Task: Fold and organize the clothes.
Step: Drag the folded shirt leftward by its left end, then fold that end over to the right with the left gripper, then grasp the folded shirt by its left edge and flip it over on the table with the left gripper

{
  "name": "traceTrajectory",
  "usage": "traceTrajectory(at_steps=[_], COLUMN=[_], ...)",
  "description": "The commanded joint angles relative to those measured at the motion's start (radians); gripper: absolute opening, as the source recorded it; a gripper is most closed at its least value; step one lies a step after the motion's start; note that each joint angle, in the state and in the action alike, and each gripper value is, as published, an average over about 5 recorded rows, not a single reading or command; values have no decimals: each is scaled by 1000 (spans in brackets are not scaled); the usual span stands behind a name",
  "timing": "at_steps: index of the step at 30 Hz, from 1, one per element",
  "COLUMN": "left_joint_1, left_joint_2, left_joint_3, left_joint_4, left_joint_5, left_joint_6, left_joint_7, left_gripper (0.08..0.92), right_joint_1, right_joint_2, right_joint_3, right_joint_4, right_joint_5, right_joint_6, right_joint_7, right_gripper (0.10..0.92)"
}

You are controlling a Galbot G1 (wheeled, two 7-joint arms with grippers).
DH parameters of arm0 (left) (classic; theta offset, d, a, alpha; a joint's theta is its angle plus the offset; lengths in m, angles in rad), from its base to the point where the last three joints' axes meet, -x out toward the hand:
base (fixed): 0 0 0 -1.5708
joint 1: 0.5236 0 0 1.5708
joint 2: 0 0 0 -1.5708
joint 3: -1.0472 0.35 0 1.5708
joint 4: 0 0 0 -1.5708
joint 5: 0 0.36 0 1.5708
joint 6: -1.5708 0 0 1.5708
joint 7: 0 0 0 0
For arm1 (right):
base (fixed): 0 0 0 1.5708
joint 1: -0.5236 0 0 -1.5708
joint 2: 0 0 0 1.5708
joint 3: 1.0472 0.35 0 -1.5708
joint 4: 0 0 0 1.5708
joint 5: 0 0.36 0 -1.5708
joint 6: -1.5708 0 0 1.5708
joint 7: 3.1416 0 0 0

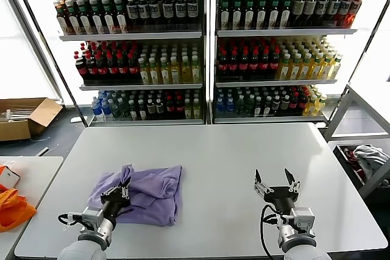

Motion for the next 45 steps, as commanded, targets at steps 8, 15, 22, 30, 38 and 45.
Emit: traceTrajectory(at_steps=[8,15,22,30,38,45], left_joint_1=[-59,-92,-111,-99,-89,-3], left_joint_2=[-12,-38,-69,-99,-87,33], left_joint_3=[209,251,286,313,166,-111], left_joint_4=[3,70,103,40,-189,-105], left_joint_5=[65,80,56,-242,-562,-196], left_joint_6=[41,20,-10,-7,24,-30], left_joint_7=[-7,-7,-37,-69,-159,-144], left_gripper=[106,106,141,367,592,786], right_joint_1=[-60,-75,-82,-76,-32,21], right_joint_2=[15,24,26,20,-7,-42], right_joint_3=[5,7,5,1,-17,-44], right_joint_4=[15,16,14,11,-9,-29], right_joint_5=[-22,-24,-28,-26,-2,42], right_joint_6=[17,21,24,24,18,12], right_joint_7=[8,11,13,18,21,18], right_gripper=[823,823,823,823,823,823])
